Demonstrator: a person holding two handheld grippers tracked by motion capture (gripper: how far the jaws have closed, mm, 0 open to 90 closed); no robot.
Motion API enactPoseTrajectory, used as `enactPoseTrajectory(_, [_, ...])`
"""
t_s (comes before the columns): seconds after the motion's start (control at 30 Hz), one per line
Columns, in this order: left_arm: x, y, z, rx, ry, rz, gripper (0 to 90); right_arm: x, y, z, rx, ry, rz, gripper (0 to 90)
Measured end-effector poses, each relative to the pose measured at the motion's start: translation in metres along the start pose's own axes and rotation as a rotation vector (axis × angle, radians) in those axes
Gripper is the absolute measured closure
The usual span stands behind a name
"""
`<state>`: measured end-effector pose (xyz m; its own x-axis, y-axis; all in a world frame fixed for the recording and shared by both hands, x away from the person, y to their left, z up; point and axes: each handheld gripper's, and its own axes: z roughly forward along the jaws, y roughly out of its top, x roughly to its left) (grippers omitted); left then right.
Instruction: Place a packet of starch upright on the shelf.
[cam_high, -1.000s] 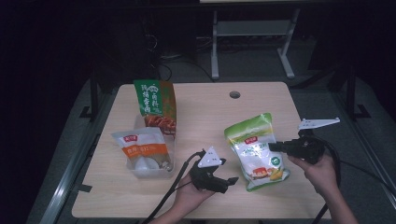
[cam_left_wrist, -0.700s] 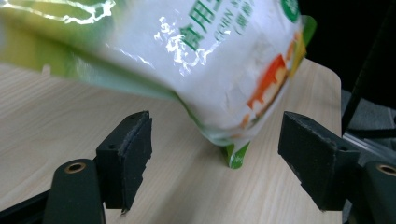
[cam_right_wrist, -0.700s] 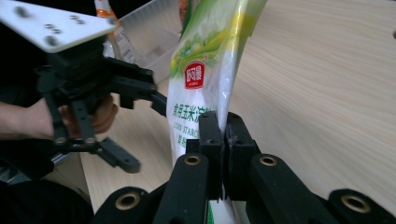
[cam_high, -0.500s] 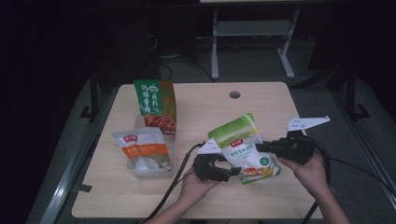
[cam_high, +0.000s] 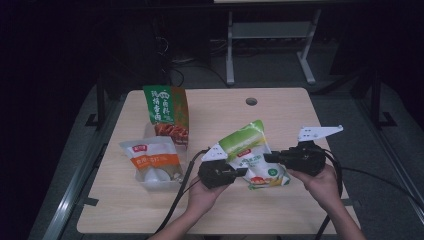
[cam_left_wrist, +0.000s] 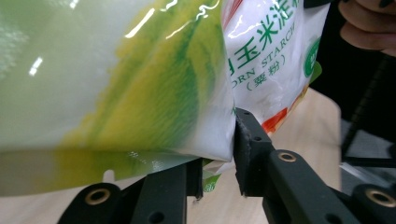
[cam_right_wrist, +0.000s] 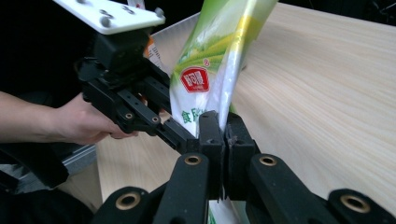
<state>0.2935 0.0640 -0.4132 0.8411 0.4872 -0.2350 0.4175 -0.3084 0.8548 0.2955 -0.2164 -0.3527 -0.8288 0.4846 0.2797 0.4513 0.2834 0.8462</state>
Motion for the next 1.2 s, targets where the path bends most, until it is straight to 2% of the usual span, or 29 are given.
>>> enactPoseTrajectory(0.03, [0.000, 0.000, 0.000, 0.000, 0.000, 0.000, 76.6, 0.000, 0.000, 0.001, -0.006, 0.002, -0.005, 88.3])
enactPoseTrajectory(0.13, [-0.002, 0.002, -0.007, 0.001, 0.061, 0.049, 77.5, -0.001, -0.002, 0.005, -0.020, 0.005, -0.004, 88.1])
enactPoseTrajectory(0.17, [-0.002, 0.002, -0.007, 0.001, 0.061, 0.049, 77.7, -0.001, -0.002, 0.005, -0.020, 0.005, -0.004, 88.1])
enactPoseTrajectory(0.23, [-0.003, 0.000, -0.010, 0.009, 0.095, 0.074, 78.1, -0.001, -0.007, 0.010, -0.009, 0.004, -0.008, 87.8])
enactPoseTrajectory(0.4, [-0.002, -0.002, -0.010, 0.022, 0.108, 0.083, 78.8, -0.004, -0.014, 0.015, 0.006, 0.002, -0.001, 87.6])
enactPoseTrajectory(0.5, [-0.004, -0.002, -0.011, 0.028, 0.115, 0.104, 79.1, -0.006, -0.017, 0.015, 0.022, -0.002, -0.009, 87.2])
enactPoseTrajectory(0.77, [-0.009, -0.007, -0.008, 0.051, 0.129, 0.154, 79.7, -0.005, -0.028, 0.018, 0.106, -0.011, -0.034, 84.0])
enactPoseTrajectory(0.9, [-0.009, -0.008, -0.008, 0.054, 0.126, 0.160, 79.9, -0.007, -0.032, 0.019, 0.122, -0.006, -0.036, 81.5])
enactPoseTrajectory(1.03, [-0.011, -0.009, -0.008, 0.061, 0.130, 0.171, 80.2, -0.008, -0.035, 0.023, 0.149, 0.005, -0.030, 72.4])
enactPoseTrajectory(1.07, [-0.011, -0.009, -0.008, 0.062, 0.131, 0.172, 80.2, -0.008, -0.035, 0.023, 0.149, 0.005, -0.030, 72.4])
enactPoseTrajectory(1.1, [-0.011, -0.009, -0.008, 0.064, 0.129, 0.177, 80.4, -0.009, -0.034, 0.025, 0.155, 0.012, -0.025, 68.1])
enactPoseTrajectory(1.2, [-0.012, -0.010, -0.008, 0.065, 0.126, 0.180, 80.4, -0.009, -0.032, 0.029, 0.173, 0.017, -0.039, 64.0])
